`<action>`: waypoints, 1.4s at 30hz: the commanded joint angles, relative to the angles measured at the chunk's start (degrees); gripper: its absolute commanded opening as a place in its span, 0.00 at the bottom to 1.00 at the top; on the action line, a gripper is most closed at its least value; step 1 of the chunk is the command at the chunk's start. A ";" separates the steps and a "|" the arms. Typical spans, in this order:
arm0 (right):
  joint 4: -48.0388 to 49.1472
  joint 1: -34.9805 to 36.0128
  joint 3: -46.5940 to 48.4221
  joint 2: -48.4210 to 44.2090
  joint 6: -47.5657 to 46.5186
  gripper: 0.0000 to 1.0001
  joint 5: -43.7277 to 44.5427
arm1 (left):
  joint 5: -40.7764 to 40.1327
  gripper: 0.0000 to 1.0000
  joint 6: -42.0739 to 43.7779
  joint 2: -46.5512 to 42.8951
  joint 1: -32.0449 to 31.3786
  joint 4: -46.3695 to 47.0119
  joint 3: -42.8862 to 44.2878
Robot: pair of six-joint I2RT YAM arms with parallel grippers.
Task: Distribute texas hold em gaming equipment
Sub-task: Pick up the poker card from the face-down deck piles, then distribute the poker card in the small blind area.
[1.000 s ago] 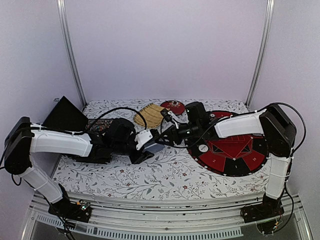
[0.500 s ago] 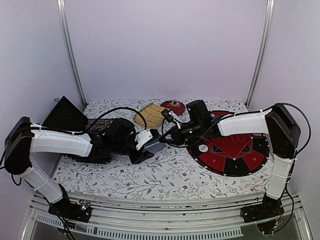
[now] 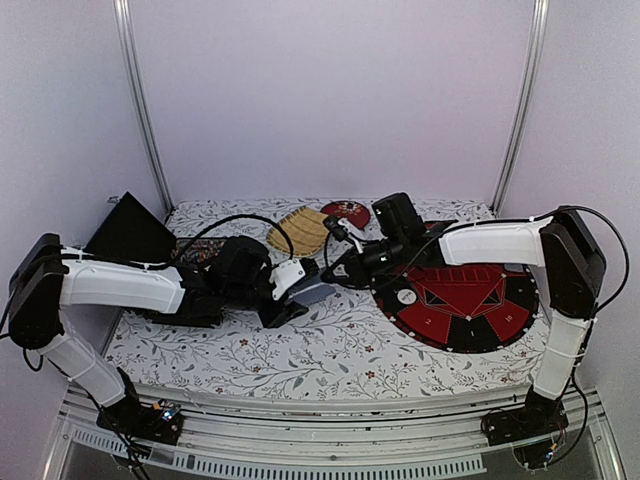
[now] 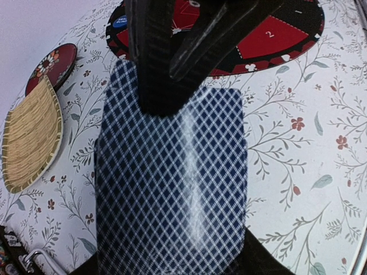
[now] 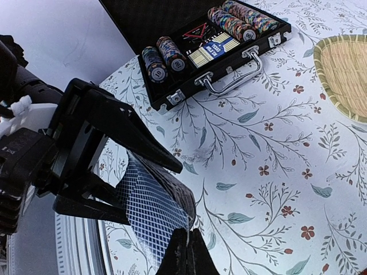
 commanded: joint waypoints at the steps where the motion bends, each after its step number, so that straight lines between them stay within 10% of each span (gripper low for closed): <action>1: -3.79 -0.22 1.65 -3.73 -2.76 0.02 2.38 | 0.18 0.56 0.17 -0.40 0.80 1.69 -0.39; 22: -8.19 -15.33 -0.21 -14.59 -2.85 0.02 -4.98 | 0.36 0.56 0.13 -0.62 0.82 1.51 -0.59; 42: -17.97 -23.69 6.94 13.88 -1.35 0.02 -6.93 | 0.09 0.57 0.40 -1.12 0.79 0.70 -0.30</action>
